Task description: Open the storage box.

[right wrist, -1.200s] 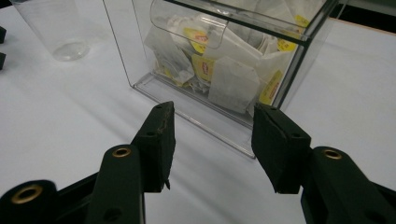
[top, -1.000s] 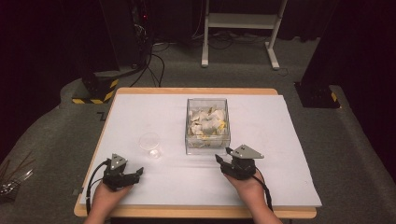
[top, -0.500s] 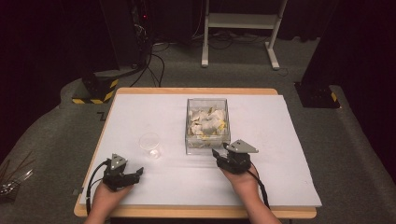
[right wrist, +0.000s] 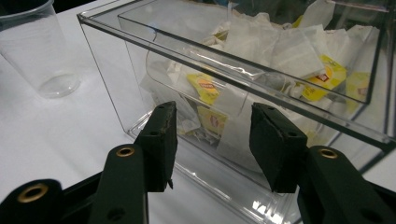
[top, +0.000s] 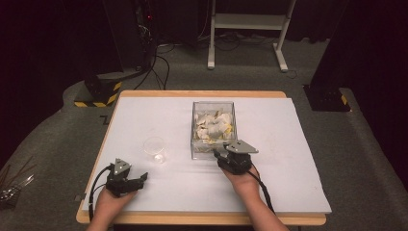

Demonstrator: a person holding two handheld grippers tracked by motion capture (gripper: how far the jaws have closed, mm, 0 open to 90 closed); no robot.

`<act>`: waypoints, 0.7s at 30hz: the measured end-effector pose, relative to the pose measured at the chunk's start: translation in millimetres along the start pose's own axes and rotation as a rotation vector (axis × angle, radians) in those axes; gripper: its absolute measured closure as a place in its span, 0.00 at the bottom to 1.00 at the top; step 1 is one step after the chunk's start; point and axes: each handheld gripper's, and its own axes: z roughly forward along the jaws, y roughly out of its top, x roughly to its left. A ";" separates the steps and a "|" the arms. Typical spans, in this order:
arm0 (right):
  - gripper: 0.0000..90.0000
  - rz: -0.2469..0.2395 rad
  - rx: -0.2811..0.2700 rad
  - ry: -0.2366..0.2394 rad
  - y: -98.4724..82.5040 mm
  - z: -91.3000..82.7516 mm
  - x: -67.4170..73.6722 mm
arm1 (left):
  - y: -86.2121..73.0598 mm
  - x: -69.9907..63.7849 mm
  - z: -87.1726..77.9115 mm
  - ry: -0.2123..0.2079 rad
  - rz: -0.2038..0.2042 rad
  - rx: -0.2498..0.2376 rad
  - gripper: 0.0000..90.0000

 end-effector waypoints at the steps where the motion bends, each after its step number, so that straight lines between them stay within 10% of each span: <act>1: 0.58 0.003 0.000 0.002 0.0 0.8 0.2 | -0.2 -0.4 0.1 0.001 -0.002 -0.002 0.25; 21: 0.63 0.005 -0.018 0.041 -0.6 2.7 0.6 | -0.2 -0.4 0.2 0.001 -0.003 -0.002 0.25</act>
